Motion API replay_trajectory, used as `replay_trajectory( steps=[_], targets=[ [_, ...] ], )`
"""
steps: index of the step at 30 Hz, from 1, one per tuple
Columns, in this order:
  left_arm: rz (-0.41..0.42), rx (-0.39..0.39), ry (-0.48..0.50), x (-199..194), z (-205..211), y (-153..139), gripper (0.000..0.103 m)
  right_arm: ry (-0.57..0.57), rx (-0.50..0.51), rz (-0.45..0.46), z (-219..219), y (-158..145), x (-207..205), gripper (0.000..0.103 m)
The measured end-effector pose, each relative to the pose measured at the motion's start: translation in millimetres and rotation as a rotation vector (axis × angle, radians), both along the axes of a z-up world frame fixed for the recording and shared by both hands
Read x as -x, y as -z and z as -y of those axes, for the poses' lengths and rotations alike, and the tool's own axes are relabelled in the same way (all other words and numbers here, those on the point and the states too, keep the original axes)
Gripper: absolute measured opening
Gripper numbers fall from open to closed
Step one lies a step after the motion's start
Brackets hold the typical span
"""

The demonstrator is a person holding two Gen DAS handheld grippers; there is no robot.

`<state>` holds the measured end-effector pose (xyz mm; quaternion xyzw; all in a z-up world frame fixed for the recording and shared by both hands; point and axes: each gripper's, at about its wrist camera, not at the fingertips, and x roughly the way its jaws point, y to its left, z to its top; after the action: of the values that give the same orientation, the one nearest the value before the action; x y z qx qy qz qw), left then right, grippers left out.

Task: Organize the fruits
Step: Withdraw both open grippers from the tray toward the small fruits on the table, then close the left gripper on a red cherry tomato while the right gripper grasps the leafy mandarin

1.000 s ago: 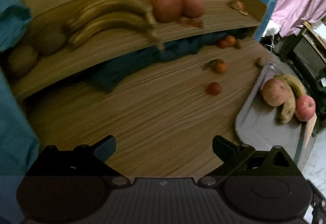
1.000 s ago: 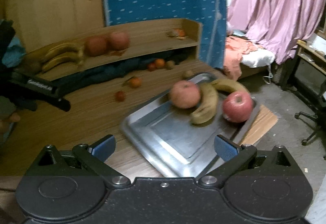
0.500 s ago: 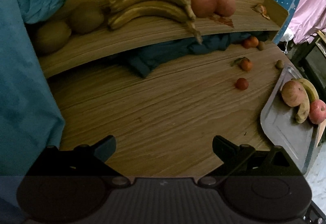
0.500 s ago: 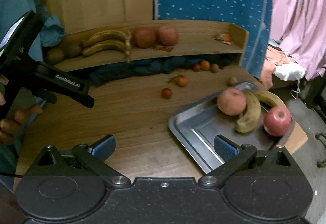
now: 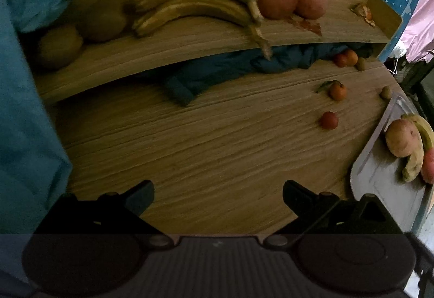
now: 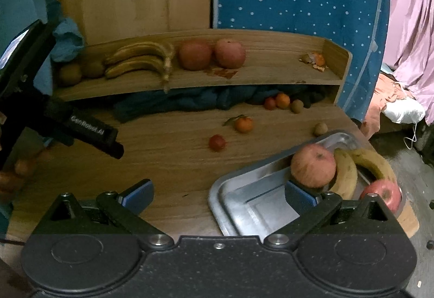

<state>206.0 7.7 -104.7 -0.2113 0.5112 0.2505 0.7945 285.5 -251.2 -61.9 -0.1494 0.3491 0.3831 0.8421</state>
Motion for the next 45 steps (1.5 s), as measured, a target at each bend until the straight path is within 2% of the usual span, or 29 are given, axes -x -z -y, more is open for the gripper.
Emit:
replay_trajectory(
  steps=[13,21,26,39,43,45],
  targets=[
    [-0.043,-0.019,0.049,-76,34,14,0.103,-0.021,0.009,-0.005,7,22,-103,0.102],
    [-0.086,-0.024,0.066,-116,48,27,0.103,-0.062,0.021,-0.021,-8,42,-156,0.102],
    [-0.103,-0.014,0.056,-128,52,32,0.103,-0.085,0.034,-0.038,-21,51,-184,0.102],
    [-0.084,-0.012,0.086,-148,57,41,0.103,-0.265,0.029,-0.137,-70,75,-217,0.101],
    [-0.076,-0.034,0.121,-150,61,40,0.102,-0.286,0.043,-0.156,-80,80,-222,0.095],
    [-0.075,-0.056,0.137,-151,64,39,0.099,-0.299,0.042,-0.166,-83,81,-224,0.091]
  ],
)
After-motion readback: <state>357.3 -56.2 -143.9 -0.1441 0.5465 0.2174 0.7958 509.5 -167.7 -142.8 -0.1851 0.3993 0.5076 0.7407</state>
